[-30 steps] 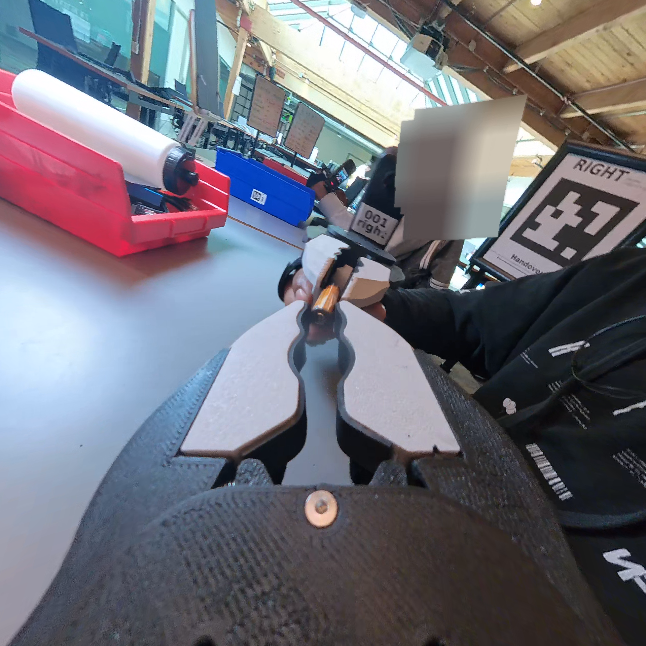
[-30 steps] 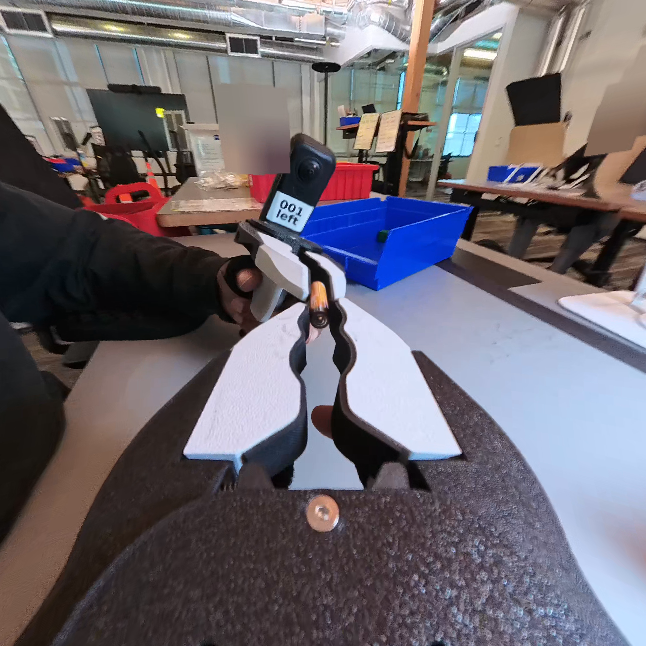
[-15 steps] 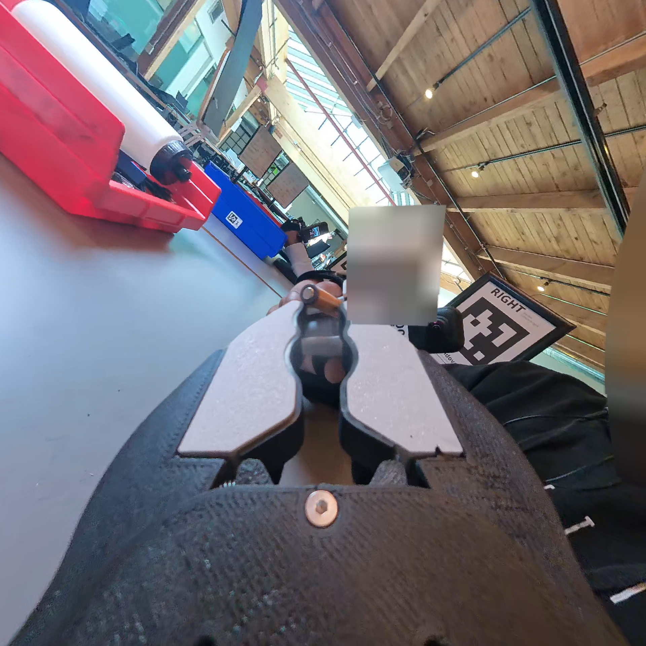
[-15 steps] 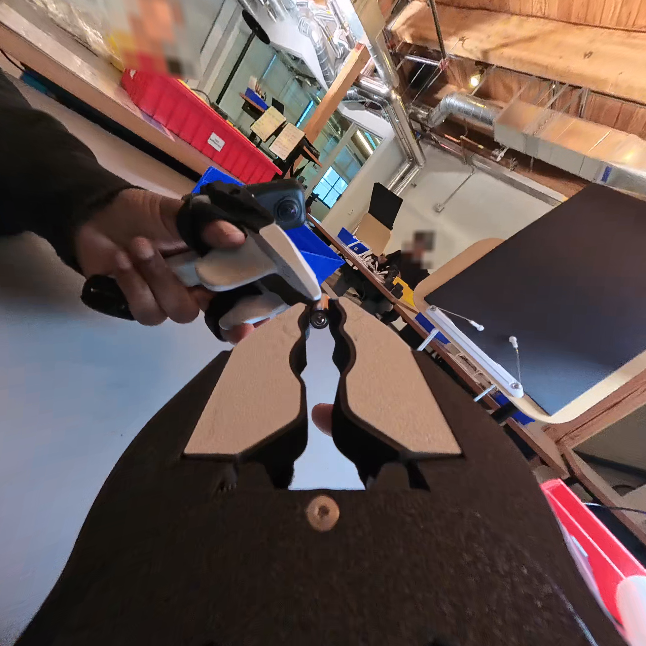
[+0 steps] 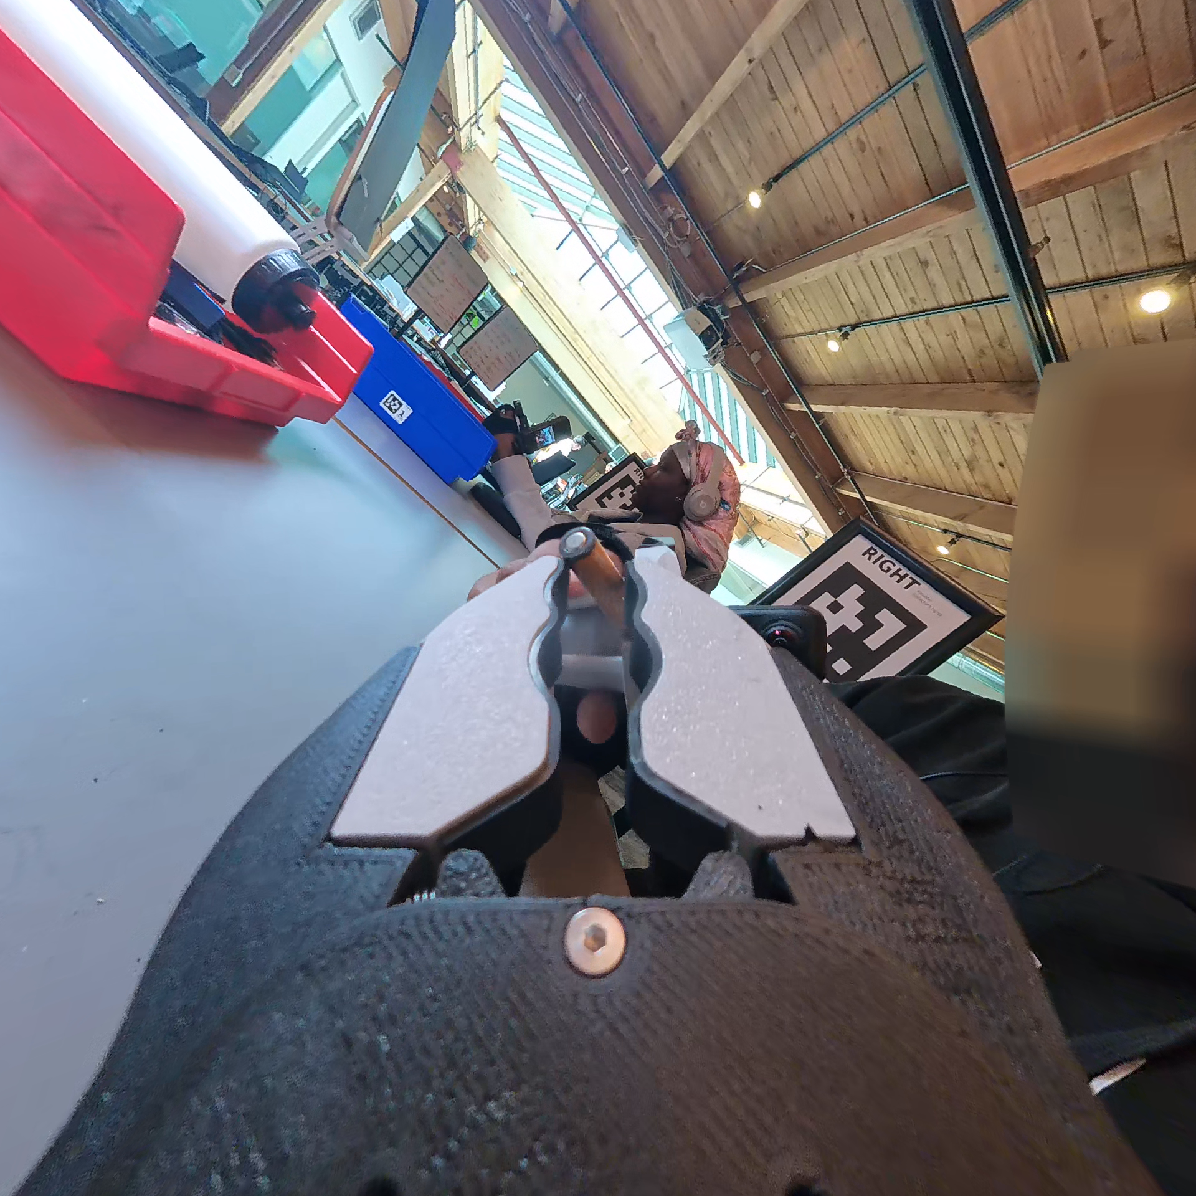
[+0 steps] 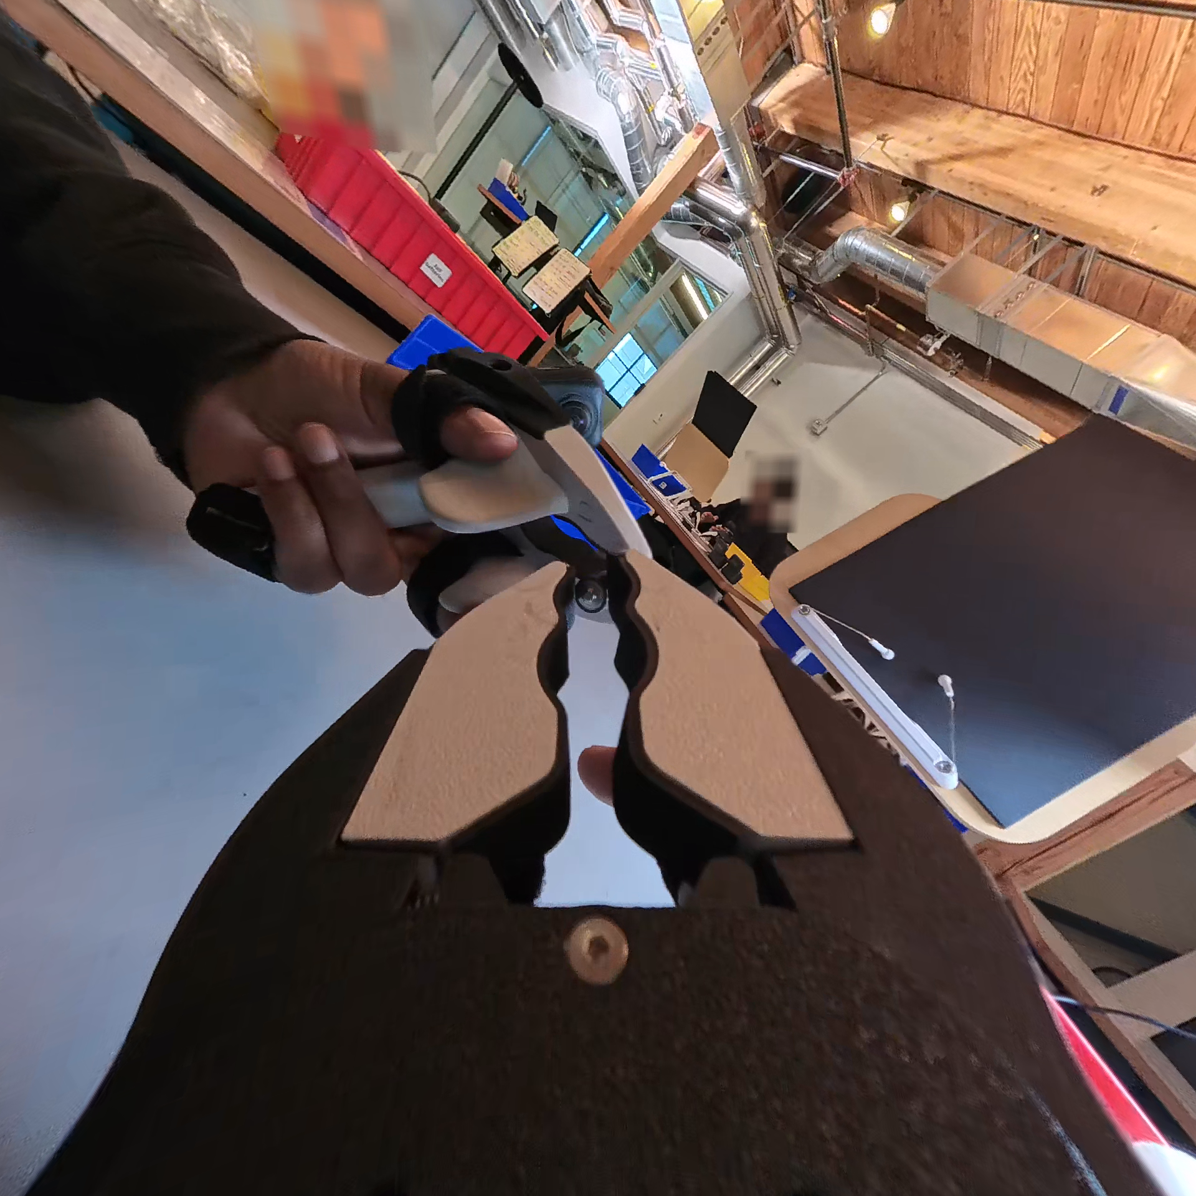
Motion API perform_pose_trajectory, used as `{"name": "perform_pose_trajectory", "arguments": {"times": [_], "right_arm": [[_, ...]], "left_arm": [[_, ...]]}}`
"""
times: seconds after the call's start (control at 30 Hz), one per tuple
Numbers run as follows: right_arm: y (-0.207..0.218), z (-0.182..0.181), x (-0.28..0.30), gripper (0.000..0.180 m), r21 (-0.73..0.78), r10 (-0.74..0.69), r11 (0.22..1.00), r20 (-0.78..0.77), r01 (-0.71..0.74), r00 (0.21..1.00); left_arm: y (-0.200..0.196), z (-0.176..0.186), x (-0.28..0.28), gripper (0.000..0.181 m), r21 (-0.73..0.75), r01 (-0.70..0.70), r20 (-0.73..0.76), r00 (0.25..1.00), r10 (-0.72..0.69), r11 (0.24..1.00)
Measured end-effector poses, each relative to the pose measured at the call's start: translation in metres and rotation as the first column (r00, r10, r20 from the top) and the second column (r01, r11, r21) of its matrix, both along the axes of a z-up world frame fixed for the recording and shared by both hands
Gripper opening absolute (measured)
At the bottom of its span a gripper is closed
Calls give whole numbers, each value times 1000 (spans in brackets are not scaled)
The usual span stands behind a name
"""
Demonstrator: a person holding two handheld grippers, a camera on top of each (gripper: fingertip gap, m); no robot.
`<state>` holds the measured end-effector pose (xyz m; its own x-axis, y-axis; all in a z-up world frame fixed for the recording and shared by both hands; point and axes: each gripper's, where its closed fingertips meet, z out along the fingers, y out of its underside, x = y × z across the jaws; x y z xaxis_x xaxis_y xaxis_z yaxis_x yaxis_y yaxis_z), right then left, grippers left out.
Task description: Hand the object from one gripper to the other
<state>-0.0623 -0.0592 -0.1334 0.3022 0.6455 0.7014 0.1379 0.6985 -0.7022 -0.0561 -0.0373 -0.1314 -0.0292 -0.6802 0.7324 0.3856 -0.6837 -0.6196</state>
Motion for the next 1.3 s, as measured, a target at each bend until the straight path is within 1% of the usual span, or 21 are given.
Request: {"name": "perform_pose_trajectory", "arguments": {"times": [0.1, 0.13, 0.2, 0.3, 0.4, 0.43, 0.47, 0.5, 0.57, 0.6, 0.63, 0.77, 0.87, 0.93, 1.0, 1.07, 1.13, 1.2, 1.27, 1.3], "right_arm": [[-3, -4, -3, 7, -10, 18, 1000, 15, -17, 1000], [-4, -6, -4, 0, -14, 26, 1000, 26, -26, 999], [-3, -7, -4, 0, -18, 29, 999, 27, -28, 999], [-1, -8, -4, 1, -66, 33, 997, 27, -32, 999], [2, -5, -2, 8, -110, 48, 993, 7, -47, 999], [3, -4, -1, 13, -153, 62, 986, -3, -62, 998], [4, -4, 0, 19, -236, 89, 968, -21, -91, 996], [6, -5, -1, 22, -362, 132, 922, -46, -139, 990], [7, -12, -3, 28, -612, 228, 755, -89, -234, 969], [6, -18, -4, 28, -691, 271, 675, -92, -257, 958], [5, -24, -5, 29, -744, 300, 613, -91, -265, 950], [7, -28, -6, 32, -843, 317, 448, -161, -297, 935], [10, -23, -5, 32, -868, 307, 372, -217, -327, 926], [15, -24, -4, 30, -890, 286, 326, -229, -319, 931], [19, -31, -4, 24, -908, 269, 306, -205, -286, 941], [22, -36, -4, 22, -917, 254, 308, -178, -254, 951], [22, -37, -4, 21, -920, 255, 305, -170, -246, 952], [20, -37, -4, 21, -929, 273, 256, -194, -266, 942], [17, -38, -5, 22, -941, 295, 197, -211, -276, 932], [17, -40, -6, 22, -944, 292, 196, -200, -264, 935]], "left_arm": [[-1, 1, 0, 13, 2, 9, 10, 1000, -9, 1000], [-2, 3, 0, 12, 8, 11, 13, 1000, -11, 1000], [-4, 3, 2, 10, 27, 12, -9, 1000, -12, 1000], [-5, -1, 4, 10, 55, 7, -61, 998, -3, 998], [-4, -1, 2, 10, 114, -13, -115, 993, 27, 993], [-2, -2, 0, 10, 152, -27, -153, 987, 51, 988], [0, -5, -2, 10, 208, -49, -214, 972, 95, 977], [3, -9, -5, 10, 282, -70, -280, 948, 151, 957], [7, -16, -8, 11, 433, -72, -398, 879, 263, 898], [8, -19, -8, 11, 498, -61, -444, 839, 314, 865], [8, -22, -8, 11, 547, -45, -478, 803, 356, 836], [4, -31, -2, 11, 643, 17, -541, 717, 439, 766], [2, -33, -1, 10, 692, 65, -558, 680, 476, 719], [2, -35, -1, 10, 729, 93, -564, 643, 518, 678], [2, -39, 0, 10, 765, 139, -572, 595, 565, 628], [3, -44, -1, 11, 792, 185, -578, 535, 616, 582], [4, -46, -1, 10, 797, 199, -581, 510, 635, 570], [4, -46, 0, 10, 800, 209, -581, 505, 638, 563], [4, -49, -1, 10, 808, 238, -580, 479, 659, 539], [4, -50, -2, 10, 815, 260, -576, 457, 677, 518]]}}
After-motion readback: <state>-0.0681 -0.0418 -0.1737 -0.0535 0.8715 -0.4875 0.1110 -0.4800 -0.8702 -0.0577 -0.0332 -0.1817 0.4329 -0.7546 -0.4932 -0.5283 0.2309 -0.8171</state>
